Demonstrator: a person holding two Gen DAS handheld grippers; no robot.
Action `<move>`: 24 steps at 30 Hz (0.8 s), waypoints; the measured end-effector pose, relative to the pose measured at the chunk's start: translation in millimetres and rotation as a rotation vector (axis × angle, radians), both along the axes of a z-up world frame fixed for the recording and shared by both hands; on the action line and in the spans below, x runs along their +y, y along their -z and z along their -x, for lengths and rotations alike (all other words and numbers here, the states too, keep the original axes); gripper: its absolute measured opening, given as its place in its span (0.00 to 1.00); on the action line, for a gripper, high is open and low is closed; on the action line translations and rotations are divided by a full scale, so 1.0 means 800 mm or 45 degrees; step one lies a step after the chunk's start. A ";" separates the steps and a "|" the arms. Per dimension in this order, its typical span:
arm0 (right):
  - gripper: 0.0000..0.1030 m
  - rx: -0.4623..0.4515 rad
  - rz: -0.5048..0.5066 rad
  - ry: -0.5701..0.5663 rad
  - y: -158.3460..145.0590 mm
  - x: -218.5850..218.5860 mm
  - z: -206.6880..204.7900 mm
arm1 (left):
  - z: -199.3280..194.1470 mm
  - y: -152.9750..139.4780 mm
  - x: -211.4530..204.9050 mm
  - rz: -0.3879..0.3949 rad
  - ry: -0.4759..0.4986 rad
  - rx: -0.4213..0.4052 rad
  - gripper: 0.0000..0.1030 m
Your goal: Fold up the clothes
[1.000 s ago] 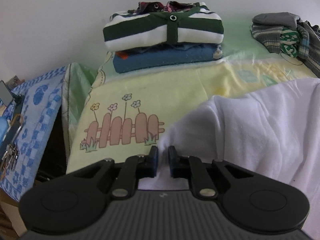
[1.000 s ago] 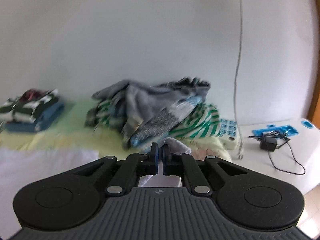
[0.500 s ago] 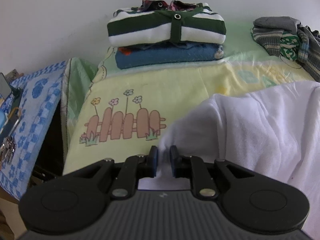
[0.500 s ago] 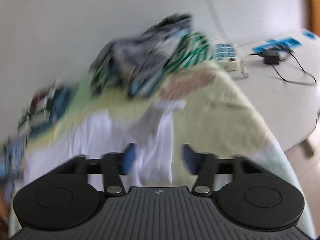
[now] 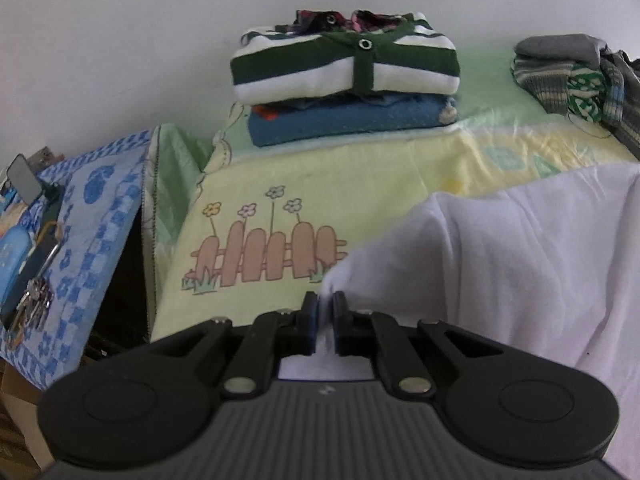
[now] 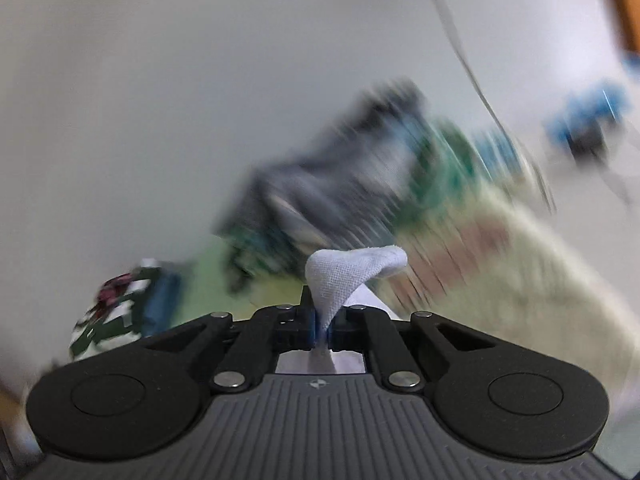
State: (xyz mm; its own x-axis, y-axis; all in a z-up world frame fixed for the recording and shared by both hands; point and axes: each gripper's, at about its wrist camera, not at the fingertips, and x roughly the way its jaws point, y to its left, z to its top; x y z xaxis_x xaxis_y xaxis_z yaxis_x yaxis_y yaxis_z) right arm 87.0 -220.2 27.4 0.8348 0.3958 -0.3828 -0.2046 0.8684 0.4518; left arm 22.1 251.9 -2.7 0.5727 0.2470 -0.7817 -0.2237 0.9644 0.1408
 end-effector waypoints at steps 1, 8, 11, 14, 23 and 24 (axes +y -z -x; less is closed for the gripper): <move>0.06 -0.044 0.071 -0.058 -0.004 0.003 0.008 | 0.001 0.001 0.000 0.002 0.000 0.005 0.05; 0.07 0.268 0.467 -0.156 0.046 -0.006 0.052 | 0.003 0.010 -0.001 0.009 0.022 0.036 0.14; 0.25 0.423 0.474 -0.066 0.069 -0.021 0.055 | 0.006 0.009 0.000 0.020 0.027 0.036 0.14; 0.45 0.367 0.413 0.081 0.054 -0.038 0.063 | 0.008 0.008 -0.002 0.012 0.048 0.038 0.16; 0.63 0.114 0.515 0.036 0.023 0.031 0.031 | 0.004 0.015 -0.019 -0.029 0.080 0.053 0.27; 0.63 0.150 0.521 0.001 0.028 0.042 0.018 | 0.004 0.016 -0.021 -0.040 0.082 0.055 0.27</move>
State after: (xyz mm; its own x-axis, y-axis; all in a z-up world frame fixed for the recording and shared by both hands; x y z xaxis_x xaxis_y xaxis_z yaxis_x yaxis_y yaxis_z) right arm 72.5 -186.3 4.6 0.7763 0.1909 -0.6007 -0.1716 0.9810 0.0900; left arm 18.8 235.3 -15.7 0.5538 0.2353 -0.7987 -0.1542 0.9716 0.1793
